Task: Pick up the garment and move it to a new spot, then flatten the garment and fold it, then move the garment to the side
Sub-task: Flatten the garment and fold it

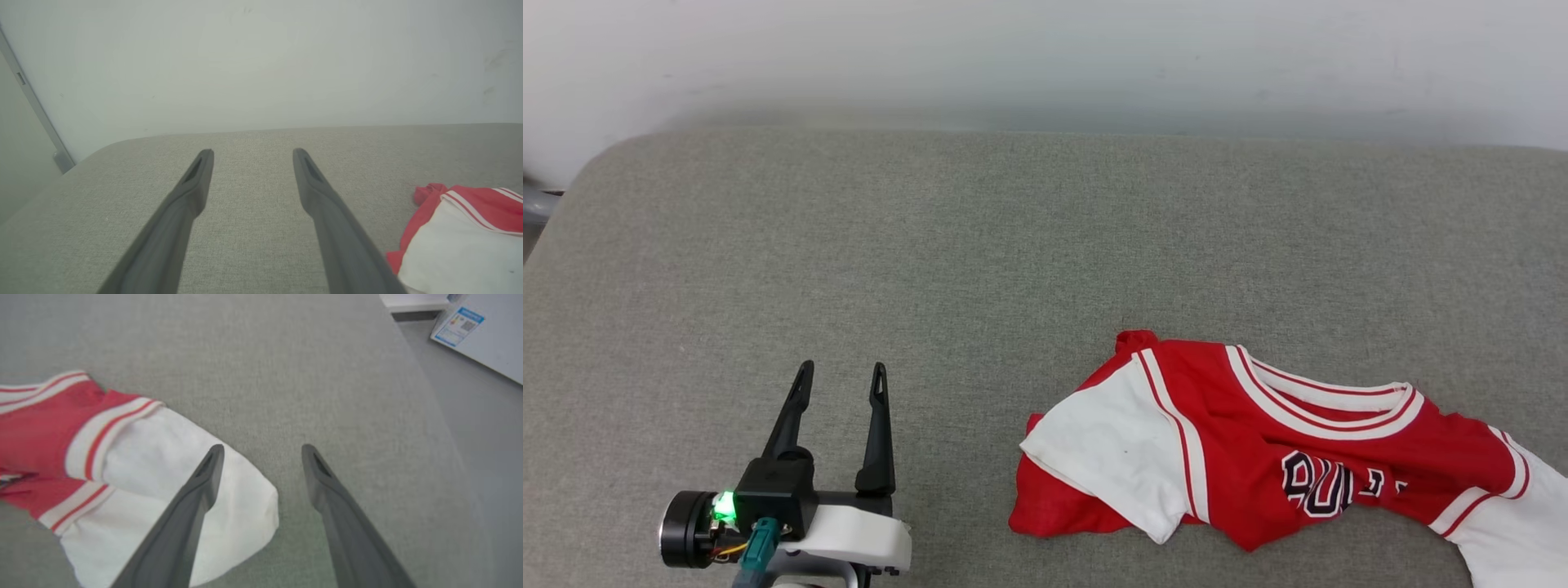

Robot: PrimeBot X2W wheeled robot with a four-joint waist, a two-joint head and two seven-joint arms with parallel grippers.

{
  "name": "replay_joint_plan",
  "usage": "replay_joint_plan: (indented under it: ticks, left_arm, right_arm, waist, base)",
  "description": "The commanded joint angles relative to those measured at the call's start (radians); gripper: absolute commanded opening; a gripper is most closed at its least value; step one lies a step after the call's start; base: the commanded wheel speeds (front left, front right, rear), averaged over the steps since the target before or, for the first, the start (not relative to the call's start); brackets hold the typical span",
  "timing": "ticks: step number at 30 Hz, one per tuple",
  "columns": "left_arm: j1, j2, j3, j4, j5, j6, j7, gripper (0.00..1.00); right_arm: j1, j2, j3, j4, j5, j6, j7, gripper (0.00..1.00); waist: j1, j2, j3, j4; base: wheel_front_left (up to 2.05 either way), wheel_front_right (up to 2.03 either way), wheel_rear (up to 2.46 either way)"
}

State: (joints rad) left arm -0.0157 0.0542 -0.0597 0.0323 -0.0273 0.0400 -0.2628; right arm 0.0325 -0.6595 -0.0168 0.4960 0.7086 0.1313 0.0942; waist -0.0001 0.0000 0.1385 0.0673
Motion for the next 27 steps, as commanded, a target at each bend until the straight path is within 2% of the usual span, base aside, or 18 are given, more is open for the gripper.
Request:
replay_joint_plan:
  ticks: [1,5,9,14,17,23,27]
  left_arm:
    - [0.009,0.006,0.003,-0.001,0.006,-0.003,-0.003,1.00]
    - [0.015,0.006,0.005,-0.004,0.009,-0.005,-0.003,1.00]
    - [0.020,0.007,0.003,-0.004,0.011,-0.011,-0.003,1.00]
    - [0.019,0.012,-0.002,-0.006,0.015,-0.018,-0.003,1.00]
    - [0.001,0.020,-0.012,-0.014,0.016,-0.034,-0.003,1.00]
    - [-0.127,0.086,-0.054,-0.030,0.021,-0.119,-0.003,1.00]
    - [-0.253,0.157,-0.144,0.027,-0.026,-0.164,0.033,1.00]
  right_arm:
    - [-0.031,0.015,-0.026,-0.036,-0.028,-0.001,-0.039,1.00]
    - [-0.055,0.086,-0.117,-0.161,-0.132,-0.001,-0.160,1.00]
    - [-0.054,0.191,-0.161,-0.314,-0.229,-0.001,-0.197,1.00]
    - [-0.025,0.337,-0.170,-0.489,-0.335,-0.001,-0.235,1.00]
    - [0.004,0.402,-0.156,-0.558,-0.388,-0.001,-0.237,1.00]
    - [0.025,0.469,-0.140,-0.629,-0.454,-0.001,-0.211,1.00]
    - [0.020,0.479,-0.130,-0.645,-0.469,-0.001,-0.198,1.00]
  waist:
    - [0.0001,0.0000,-0.008,-0.005]
    - [0.0001,0.0000,-0.020,-0.010]
    - [0.0001,0.0000,-0.030,-0.011]
    - [0.0001,0.0000,-0.040,-0.008]
    - [0.0001,0.0000,-0.041,-0.008]
    - [0.0001,0.0000,-0.036,-0.013]
    - [0.0001,0.0000,-0.036,-0.025]
  base:
    - [0.00,0.00,0.00]
    - [0.00,0.00,0.00]
    - [0.00,0.00,0.00]
    - [0.00,0.00,0.00]
    - [0.00,0.00,0.00]
    - [0.00,0.00,0.00]
    - [0.00,0.00,0.00]
